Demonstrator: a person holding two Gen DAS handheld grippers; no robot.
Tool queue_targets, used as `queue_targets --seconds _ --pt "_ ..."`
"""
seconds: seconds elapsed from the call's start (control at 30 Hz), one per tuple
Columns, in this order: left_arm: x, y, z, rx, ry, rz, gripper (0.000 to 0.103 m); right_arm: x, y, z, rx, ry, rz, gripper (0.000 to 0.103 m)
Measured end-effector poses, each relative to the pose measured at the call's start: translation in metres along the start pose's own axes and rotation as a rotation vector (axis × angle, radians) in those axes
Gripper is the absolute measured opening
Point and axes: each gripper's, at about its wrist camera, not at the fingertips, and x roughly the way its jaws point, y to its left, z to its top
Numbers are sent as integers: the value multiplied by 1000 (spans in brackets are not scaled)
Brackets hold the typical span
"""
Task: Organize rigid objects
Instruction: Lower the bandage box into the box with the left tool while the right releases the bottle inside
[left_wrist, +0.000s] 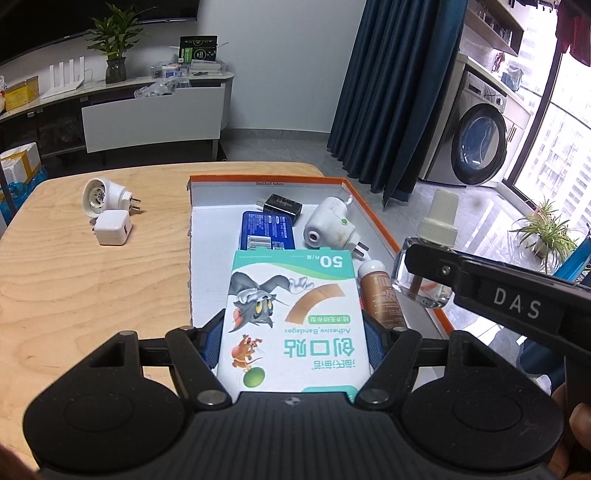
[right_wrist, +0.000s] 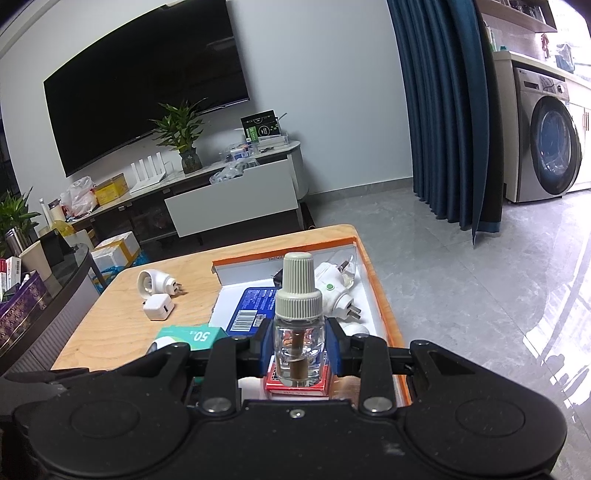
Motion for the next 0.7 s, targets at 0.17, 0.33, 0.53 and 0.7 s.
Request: queue_targets --seconds 0.17,0.33,0.53,0.7 --pt "1 -3 -2 7 5 -3 72 1 0 0 -2 0 0 37" --pt "3 -5 -3 10 12 -6 71 3 0 -1 1 6 0 37" --pt "4 -8 -4 18 17 -10 72 10 -2 -3 8 27 2 37" --pt "5 -11 -4 28 21 -15 72 11 -3 -5 10 39 8 37"
